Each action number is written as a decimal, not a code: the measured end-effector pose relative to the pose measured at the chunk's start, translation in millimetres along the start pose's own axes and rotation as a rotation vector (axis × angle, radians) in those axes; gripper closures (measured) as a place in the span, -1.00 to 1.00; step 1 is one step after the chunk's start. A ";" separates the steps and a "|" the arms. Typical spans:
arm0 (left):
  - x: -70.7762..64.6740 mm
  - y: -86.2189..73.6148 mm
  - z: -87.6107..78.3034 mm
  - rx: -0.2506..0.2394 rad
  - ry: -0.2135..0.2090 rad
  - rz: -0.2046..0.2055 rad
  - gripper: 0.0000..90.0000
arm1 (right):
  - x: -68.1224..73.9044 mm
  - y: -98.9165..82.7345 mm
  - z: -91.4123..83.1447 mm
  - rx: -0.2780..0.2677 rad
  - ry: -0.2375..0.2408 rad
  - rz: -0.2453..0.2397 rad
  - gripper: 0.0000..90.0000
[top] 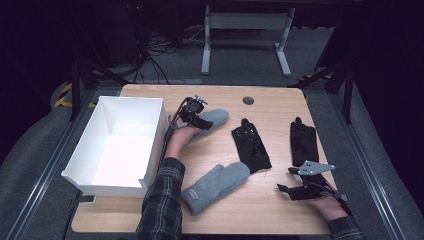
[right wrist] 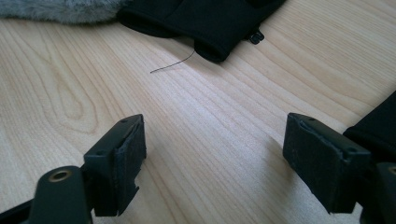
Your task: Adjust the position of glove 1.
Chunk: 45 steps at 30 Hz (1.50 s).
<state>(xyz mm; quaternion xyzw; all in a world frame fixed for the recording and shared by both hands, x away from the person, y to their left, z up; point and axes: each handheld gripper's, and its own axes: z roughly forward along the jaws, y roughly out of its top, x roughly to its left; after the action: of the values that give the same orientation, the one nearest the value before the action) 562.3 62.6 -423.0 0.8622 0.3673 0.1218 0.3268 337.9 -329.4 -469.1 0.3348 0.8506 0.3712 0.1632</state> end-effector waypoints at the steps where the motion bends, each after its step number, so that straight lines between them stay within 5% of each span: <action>1: 3.6 -0.1 1.4 -0.004 -0.001 -0.011 -0.50 | 0.0 0.0 0.0 0.000 0.000 0.000 -0.51; 9: 10.1 -9.4 14.5 0.042 -0.040 -0.034 -0.49 | 0.0 -0.1 -0.1 0.000 0.003 -0.004 -0.51; 15: 2.5 -13.5 16.7 0.066 -0.001 0.024 -0.35 | 0.0 -0.2 -0.1 0.000 0.003 -0.004 -0.51; 25: -1.5 -14.4 8.8 0.049 0.030 0.024 0.50 | 0.0 -0.2 -0.1 0.000 0.003 -0.004 -0.51; 29: -2.9 -12.4 3.5 0.052 0.026 0.014 0.68 | 0.0 -0.1 -0.1 0.000 0.003 -0.004 -0.51; 45: -20.8 -5.0 -16.2 0.059 -0.049 -0.051 0.80 | 0.1 -0.2 -0.1 0.001 0.004 -0.002 -0.51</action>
<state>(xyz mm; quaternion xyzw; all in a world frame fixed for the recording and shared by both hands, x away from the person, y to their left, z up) 537.7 58.0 -413.4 0.8646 0.3843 0.0813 0.3134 337.7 -329.5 -469.2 0.3331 0.8515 0.3713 0.1618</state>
